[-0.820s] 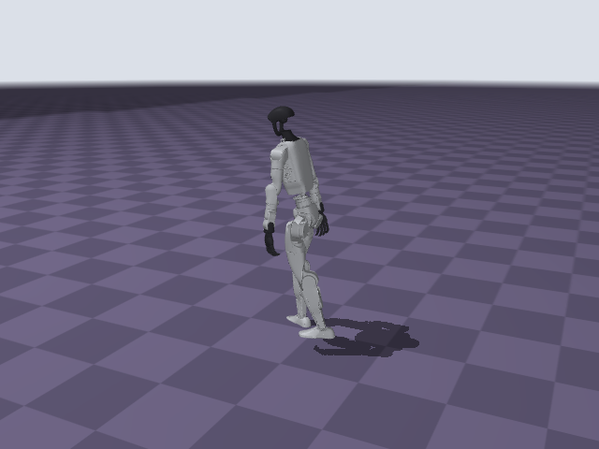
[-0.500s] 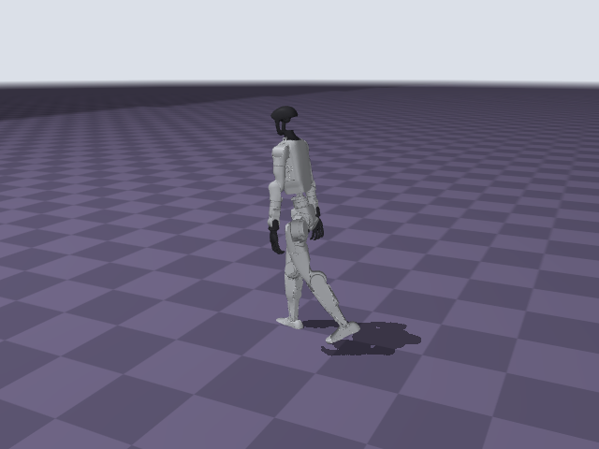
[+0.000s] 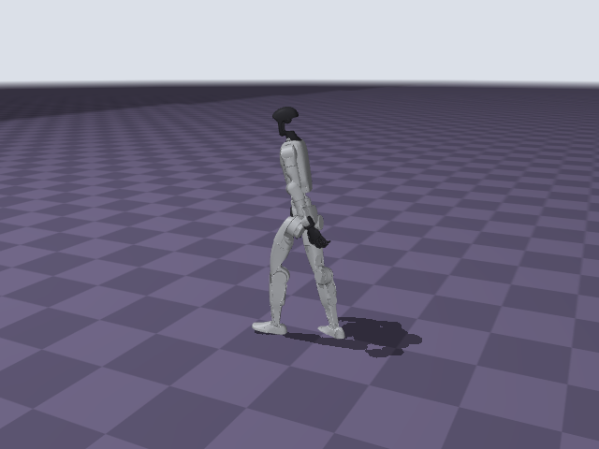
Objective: Walk run
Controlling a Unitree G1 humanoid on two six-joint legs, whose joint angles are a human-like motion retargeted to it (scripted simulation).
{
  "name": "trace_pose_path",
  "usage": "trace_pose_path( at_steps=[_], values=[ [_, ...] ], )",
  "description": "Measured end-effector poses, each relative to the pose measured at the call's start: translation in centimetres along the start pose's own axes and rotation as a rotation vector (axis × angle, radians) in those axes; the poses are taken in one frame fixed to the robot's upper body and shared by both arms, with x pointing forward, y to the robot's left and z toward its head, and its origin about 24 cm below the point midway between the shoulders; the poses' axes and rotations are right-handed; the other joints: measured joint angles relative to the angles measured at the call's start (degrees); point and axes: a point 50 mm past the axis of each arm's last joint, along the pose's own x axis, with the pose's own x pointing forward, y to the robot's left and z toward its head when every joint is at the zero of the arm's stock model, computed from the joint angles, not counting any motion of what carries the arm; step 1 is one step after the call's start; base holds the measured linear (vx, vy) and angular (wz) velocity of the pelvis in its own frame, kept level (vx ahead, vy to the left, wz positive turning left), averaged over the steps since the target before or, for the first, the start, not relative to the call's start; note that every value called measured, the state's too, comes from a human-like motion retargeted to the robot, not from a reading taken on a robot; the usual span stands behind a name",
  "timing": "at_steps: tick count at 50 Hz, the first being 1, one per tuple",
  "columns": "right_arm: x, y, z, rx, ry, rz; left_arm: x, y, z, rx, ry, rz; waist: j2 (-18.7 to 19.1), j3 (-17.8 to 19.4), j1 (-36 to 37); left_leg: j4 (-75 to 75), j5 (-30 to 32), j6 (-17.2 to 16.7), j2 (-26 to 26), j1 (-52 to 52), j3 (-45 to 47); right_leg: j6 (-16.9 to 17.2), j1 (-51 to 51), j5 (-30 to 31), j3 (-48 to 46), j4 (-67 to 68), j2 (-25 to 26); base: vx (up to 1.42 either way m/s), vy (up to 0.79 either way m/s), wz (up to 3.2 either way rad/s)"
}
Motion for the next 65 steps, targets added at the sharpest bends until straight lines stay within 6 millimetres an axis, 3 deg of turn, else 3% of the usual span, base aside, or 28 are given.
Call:
trace_pose_path(
  at_steps=[5,7,10,13,15,18,21,24,28,30,33,37,40,42,45,47,50,55,61,65],
  values=[
    [0.0,0.4,-1.5,0.011,0.01,0.005,-0.2,0.8,0.6,0.051,-0.001,0.03,-0.47,-1.01,2.34,4.18,3.34,4.61,1.03,1.17,2.05,3.19,3.36,-0.93,0.73,1.89,-0.3,0.68,0.08,-0.37],
    [-0.1,0.4,-2.5,0.023,-0.012,-0.035,-0.4,1.2,1.0,0.047,-0.012,0.038,-0.95,-1.33,3.46,7.21,1.12,5.09,1.25,1.2,-1.28,5.28,4.5,1.96,1.3,3.8,-1.61,0.82,0.11,-0.69],
    [-0.3,1.1,-4.7,0.057,0.008,-0.082,-0.6,1.9,1.8,0.032,-0.04,0.058,-0.94,-2.31,2.98,8.67,-3.02,7.0,1.04,3.75,-1.61,7.52,4.34,11.14,2.52,9.22,-3.03,0.69,0.06,-0.21],
    [-0.6,1.2,-6.8,0.081,0.042,-0.081,-1.0,2.6,3.0,0.02,-0.089,0.087,2.15,-3.26,3.2,6.21,-5.4,7.9,4.09,8.92,-1.25,4.72,1.63,22.67,2.55,20.36,-3.15,0.67,0.11,-0.39],
    [-0.8,1.1,-7.9,0.068,0.067,-0.091,-1.3,3.1,3.8,-0.009,-0.122,0.077,4.28,-3.54,2.03,5.66,-7.38,7.71,5.98,12.01,-2.41,2.14,-1.85,25.84,0.94,31.2,-4.42,0.46,0.09,-0.7],
    [-1.0,0.9,-8.8,0.068,0.101,-0.11,-2.1,4.7,4.7,-0.059,-0.146,0.08,5.38,-3.3,0.64,3.64,-9.12,8.18,7.21,16.32,0.24,-0.86,-9.33,19.51,-1.08,45.12,-9.34,0.74,0.13,-0.78],
    [-1.1,1.2,-9.4,0.117,0.135,-0.101,-3.3,6.8,6.4,-0.068,-0.193,0.161,4.37,-2.69,-2.17,0.15,-9.31,8.63,4.73,19.81,0.87,-1.46,-17.98,15.74,-1.54,49.31,-12.37,0.48,0.02,0.06],
    [-1.2,1.4,-9.9,0.156,0.154,-0.091,-4.7,8.7,8.6,-0.04,-0.278,0.253,3.09,-2.33,-5.69,-2.89,-9.37,8.55,1.73,22.77,0.26,-0.63,-25.01,13.69,-0.66,43.25,-12.52,0.45,-0.01,0.51],
    [-1.4,1.6,-10.6,0.16,0.177,-0.086,-7.0,10.8,11.6,0.024,-0.401,0.333,0.89,-0.81,-10.8,-6.23,-10.2,8.19,-2.64,27.86,-1.82,1.18,-31.34,13.29,5.85,25.37,-9.21,0.4,-0.06,0.67],
    [-1.5,1.8,-10.9,0.152,0.192,-0.075,-8.1,11.5,12.8,0.068,-0.443,0.357,0.06,-0.02,-11.84,-7.43,-11.1,7.82,-3.81,30.59,-2.05,-0.63,-33.35,11.29,8.29,17.65,-7.64,0.39,-0.1,0.3],
    [-1.6,2.0,-11.3,0.162,0.207,-0.069,-9.2,11.9,14.3,0.153,-0.478,0.379,0.12,0.12,-12.86,-8.22,-12.57,6.62,-3.88,33.67,-3.19,-0.3,-36.01,12.47,9.57,12.04,-6.53,0.67,-0.16,0.31],
    [-1.5,2.0,-11.3,0.177,0.222,-0.061,-9.2,11.2,15.0,0.243,-0.483,0.376,0.09,-0.7,-12.98,-8.02,-13.62,4.64,-4.05,36.57,-2.55,-3.56,-36.65,14.92,5.79,16.0,-8.07,0.67,-0.16,0.01],
    [-1.5,2.1,-11.2,0.193,0.233,-0.043,-7.9,10.2,13.9,0.285,-0.441,0.357,1.24,-1.12,-14.81,-5.52,-10.14,3.75,-3.03,38.2,-3.58,-5.94,-36.39,12.89,7.45,21.25,-7.71,0.75,-0.2,0.43],
    [-1.5,2.3,-11.2,0.198,0.241,-0.03,-6.5,9.1,12.5,0.288,-0.396,0.343,1.53,-1.71,-15.74,-1.88,-4.19,3.16,-1.95,38.31,-2.39,-5.44,-34.37,10.25,8.04,22.19,-8.28,0.67,-0.15,0.35],
    [-1.4,2.4,-11.0,0.199,0.229,-0.024,-4.6,7.6,9.8,0.272,-0.308,0.31,-0.99,-2.45,-14.43,5.74,7.68,4.52,-1.81,37.91,4.17,-5.04,-28.2,8.21,5.31,18.5,-10.56,0.7,-0.19,-0.18],
    [-1.3,2.4,-10.6,0.2,0.206,-0.024,-3.6,6.7,8.2,0.26,-0.257,0.292,-3.85,-1.99,-12.17,14.88,11.28,5.8,-1.72,35.61,7.98,-3.81,-24.65,7.17,6.9,16.61,-12.67,0.71,-0.2,-0.13],
    [-1.0,1.9,-9.4,0.157,0.183,-0.021,-2.5,6.0,5.8,0.24,-0.189,0.269,-7.17,-0.91,-11.71,27.81,6.52,7.83,1.94,31.76,14.98,-2.89,-20.34,5.15,8.09,15.24,-15.45,0.7,-0.21,0.39],
    [-0.5,0.4,-5.7,0.057,0.173,-0.037,-1.3,4.5,2.6,0.231,-0.075,0.248,-3.42,0.03,-9.56,37.39,-0.23,3.61,7.41,16.99,12.14,-3.1,-12.54,4.46,4.33,8.44,-9.74,0.42,-0.09,0.12],
    [-0.1,-0.5,-1.0,0.024,0.037,-0.058,-0.2,1.1,0.5,0.141,-0.003,0.094,0.96,1.17,-3.34,17.49,-2.53,1.97,5.64,7.0,10.01,-2.3,-4.14,3.11,2.59,2.32,-2.27,0.52,-0.07,-0.24],
    [-0.1,-0.5,1.8,0.001,-0.051,-0.054,0.1,-0.6,0.3,0.09,0.004,-0.004,2.24,1.71,-0.63,4.57,-1.66,1.18,2.52,2.04,2.14,-0.75,0.36,1.6,1.91,0.61,-0.15,0.54,-0.02,-0.31]
  ],
)
